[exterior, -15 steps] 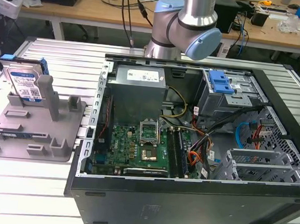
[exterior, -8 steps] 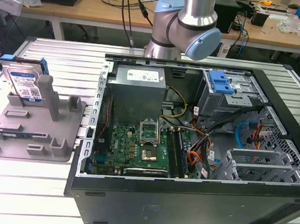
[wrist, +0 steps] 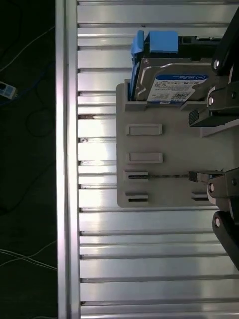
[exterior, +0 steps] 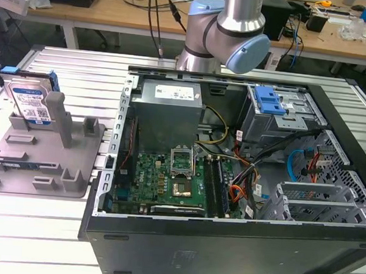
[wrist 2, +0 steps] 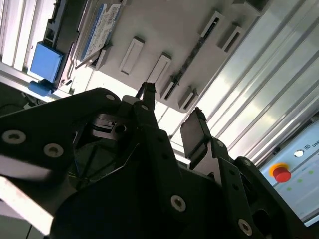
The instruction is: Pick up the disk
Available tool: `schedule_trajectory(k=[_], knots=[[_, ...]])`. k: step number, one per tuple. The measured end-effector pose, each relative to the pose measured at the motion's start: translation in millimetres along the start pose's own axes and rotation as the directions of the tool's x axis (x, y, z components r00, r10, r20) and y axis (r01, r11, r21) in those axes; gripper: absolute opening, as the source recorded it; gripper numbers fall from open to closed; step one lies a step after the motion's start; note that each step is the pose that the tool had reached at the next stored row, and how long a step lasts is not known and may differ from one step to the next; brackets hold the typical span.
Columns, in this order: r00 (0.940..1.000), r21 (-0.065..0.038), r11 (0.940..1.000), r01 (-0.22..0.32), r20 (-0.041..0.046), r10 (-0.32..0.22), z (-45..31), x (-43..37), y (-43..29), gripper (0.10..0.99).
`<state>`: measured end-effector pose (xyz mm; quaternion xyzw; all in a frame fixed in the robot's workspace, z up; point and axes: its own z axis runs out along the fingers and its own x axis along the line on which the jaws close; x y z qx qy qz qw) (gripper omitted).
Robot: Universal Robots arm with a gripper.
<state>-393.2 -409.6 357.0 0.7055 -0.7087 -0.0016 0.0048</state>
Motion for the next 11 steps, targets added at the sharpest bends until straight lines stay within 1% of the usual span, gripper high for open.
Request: schedule_trajectory(k=[6, 7, 9, 11], knots=[[1.0, 0.0, 1.0, 0.002, 0.0, -0.002, 0.1, 0.0, -0.2, 0.482], [1.0, 0.0, 1.0, 0.002, 0.0001, -0.002, 0.3, -1.4, -0.4, 0.482], [1.0, 0.0, 1.0, 0.001, 0.0001, -0.001, 0.7, -9.1, 0.3, 0.482], [1.0, 0.0, 1.0, 0.0, 0.0001, 0.0, 1.2, -16.2, 4.1, 0.482]])
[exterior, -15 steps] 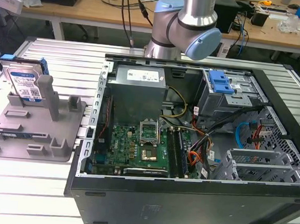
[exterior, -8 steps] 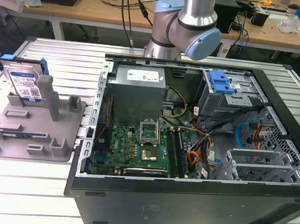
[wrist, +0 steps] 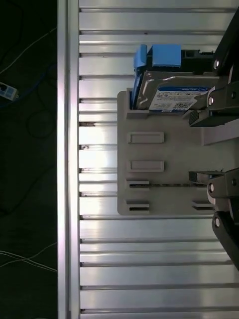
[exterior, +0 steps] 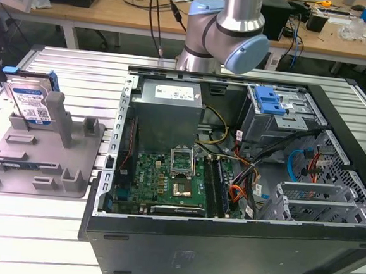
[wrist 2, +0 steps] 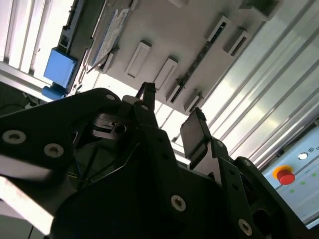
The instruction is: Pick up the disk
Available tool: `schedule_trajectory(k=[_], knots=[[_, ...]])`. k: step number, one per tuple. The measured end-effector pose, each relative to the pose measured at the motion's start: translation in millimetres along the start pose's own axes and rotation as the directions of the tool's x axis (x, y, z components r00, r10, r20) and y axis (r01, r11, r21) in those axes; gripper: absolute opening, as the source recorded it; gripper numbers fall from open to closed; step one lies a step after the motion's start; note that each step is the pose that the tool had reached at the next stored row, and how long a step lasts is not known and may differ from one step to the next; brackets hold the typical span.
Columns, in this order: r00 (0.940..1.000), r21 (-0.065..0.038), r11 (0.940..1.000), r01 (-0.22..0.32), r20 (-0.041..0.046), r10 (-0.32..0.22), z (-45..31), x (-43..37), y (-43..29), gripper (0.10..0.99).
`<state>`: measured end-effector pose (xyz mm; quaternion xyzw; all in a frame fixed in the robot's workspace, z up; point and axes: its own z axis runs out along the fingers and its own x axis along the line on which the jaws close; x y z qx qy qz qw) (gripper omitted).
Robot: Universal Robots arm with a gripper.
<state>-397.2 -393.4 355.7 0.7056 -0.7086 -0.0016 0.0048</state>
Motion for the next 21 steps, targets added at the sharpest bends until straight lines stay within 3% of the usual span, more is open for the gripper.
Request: schedule_trajectory(k=[1, 8, 11, 13, 16, 21], knots=[[1.0, 0.0, 1.0, 0.0, -0.0001, 0.0, 0.3, -5.2, 4.2, 0.482], [1.0, 0.0, 1.0, 0.0, 0.0, 0.0, 0.7, -28.1, 15.7, 0.482], [1.0, 0.0, 1.0, 0.0, 0.0, 0.0, 0.6, -42.4, 17.2, 0.482], [1.0, 0.0, 1.0, 0.0, -0.0001, 0.0, 0.5, -61.3, 17.8, 0.482], [1.0, 0.0, 1.0, 0.0, -0.0002, 0.0, 0.6, -75.3, 18.6, 0.482], [1.0, 0.0, 1.0, 0.0, -0.0001, 0.0, 0.6, -76.2, 18.7, 0.482]])
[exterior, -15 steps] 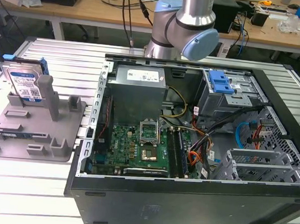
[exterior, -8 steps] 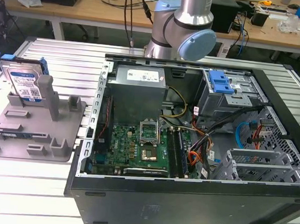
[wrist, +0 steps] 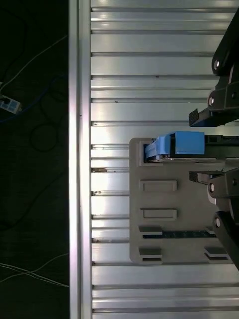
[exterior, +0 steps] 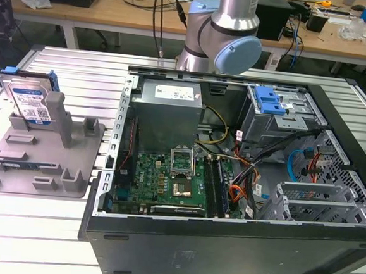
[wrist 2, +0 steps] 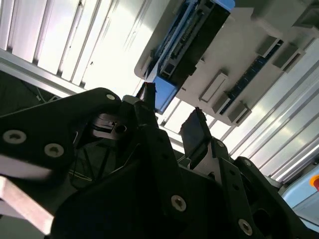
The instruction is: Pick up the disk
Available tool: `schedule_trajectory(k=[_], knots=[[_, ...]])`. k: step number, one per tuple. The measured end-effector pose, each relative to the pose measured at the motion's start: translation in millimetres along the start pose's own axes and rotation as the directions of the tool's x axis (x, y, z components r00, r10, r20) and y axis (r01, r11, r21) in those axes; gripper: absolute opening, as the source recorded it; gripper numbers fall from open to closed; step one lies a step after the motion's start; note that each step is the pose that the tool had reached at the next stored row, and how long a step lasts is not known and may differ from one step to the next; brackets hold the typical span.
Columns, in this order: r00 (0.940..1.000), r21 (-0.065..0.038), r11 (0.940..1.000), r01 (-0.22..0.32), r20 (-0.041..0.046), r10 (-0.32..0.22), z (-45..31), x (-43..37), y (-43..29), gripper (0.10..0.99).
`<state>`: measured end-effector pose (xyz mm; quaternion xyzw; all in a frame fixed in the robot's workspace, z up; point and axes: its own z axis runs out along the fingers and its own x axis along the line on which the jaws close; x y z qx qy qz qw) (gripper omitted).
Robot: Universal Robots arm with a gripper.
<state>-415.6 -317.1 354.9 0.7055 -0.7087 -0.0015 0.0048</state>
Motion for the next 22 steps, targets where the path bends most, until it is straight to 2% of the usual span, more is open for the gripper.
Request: schedule_trajectory(k=[5, 6, 12, 14, 22], knots=[[1.0, 0.0, 1.0, 0.0, 0.0, 0.0, 0.0, 0.0, 0.3, 0.494], [1.0, 0.0, 1.0, 0.0, 0.0, 0.0, 0.0, -0.1, 0.4, 0.557], [1.0, 0.0, 1.0, 0.0, 0.0, 0.0, 4.6, -5.5, 0.3, 0.557], [1.0, 0.0, 1.0, 0.0, 0.0, 0.0, 6.5, -9.9, 0.4, 0.557], [1.0, 0.0, 1.0, 0.0, -0.0001, 0.0, 19.6, -8.6, 1.1, 0.557]])
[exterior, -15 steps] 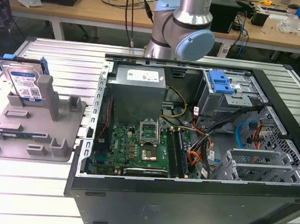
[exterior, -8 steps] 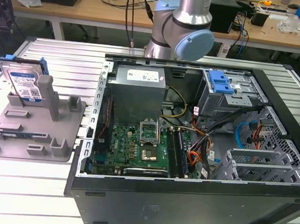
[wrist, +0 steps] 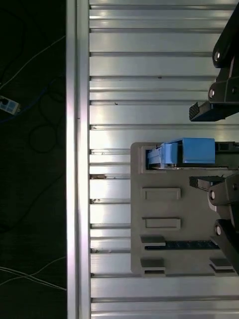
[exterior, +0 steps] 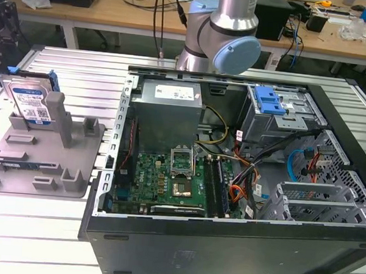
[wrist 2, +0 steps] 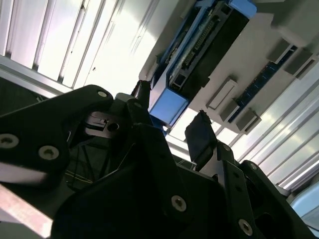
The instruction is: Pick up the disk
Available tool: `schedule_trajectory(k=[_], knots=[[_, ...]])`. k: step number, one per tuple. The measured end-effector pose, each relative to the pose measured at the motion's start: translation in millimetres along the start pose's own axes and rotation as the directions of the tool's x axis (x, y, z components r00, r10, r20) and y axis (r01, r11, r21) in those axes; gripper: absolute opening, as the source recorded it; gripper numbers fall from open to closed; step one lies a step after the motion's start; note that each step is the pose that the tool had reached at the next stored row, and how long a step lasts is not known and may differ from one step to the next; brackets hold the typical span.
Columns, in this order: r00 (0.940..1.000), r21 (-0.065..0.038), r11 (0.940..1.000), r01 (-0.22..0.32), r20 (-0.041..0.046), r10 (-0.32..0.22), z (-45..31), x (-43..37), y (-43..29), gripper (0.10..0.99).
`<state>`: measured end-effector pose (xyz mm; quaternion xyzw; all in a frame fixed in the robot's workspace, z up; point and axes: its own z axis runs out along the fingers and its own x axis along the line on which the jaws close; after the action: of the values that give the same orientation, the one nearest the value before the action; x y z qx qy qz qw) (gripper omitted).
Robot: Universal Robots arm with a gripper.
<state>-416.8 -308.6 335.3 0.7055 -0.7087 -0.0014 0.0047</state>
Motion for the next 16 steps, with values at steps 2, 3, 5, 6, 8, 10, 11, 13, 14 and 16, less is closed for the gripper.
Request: schedule_trajectory(k=[2, 3, 5, 6, 8, 10, 11, 13, 14, 16], knots=[[1.0, 0.0, 1.0, 0.0, 0.0002, 0.0, 2.6, 3.0, 0.0, 0.557], [1.0, 0.0, 1.0, 0.0, 0.0001, 0.0, 3.7, 3.9, 0.1, 0.557], [1.0, 0.0, 1.0, 0.0, 0.0, 0.0, 5.8, 4.2, 0.2, 0.557], [1.0, 0.0, 1.0, 0.0, 0.0, 0.0, 6.8, 4.3, 0.2, 0.557], [1.0, 0.0, 1.0, 0.0, 0.0001, 0.0, 9.6, 4.5, 0.2, 0.557], [1.0, 0.0, 1.0, 0.0, 0.0001, 0.0, 12.0, 4.5, 0.3, 0.557], [1.0, 0.0, 1.0, 0.0, 0.0, 0.0, 13.2, 4.5, 0.3, 0.557], [1.0, 0.0, 1.0, 0.0, -0.0007, 0.0, 15.6, 4.4, 0.3, 0.557], [1.0, 0.0, 1.0, 0.0, -0.0008, 0.0, 16.4, 4.4, 0.3, 0.557], [1.0, 0.0, 1.0, 0.0, -0.0008, 0.0, 18.4, 4.2, 0.3, 0.557]])
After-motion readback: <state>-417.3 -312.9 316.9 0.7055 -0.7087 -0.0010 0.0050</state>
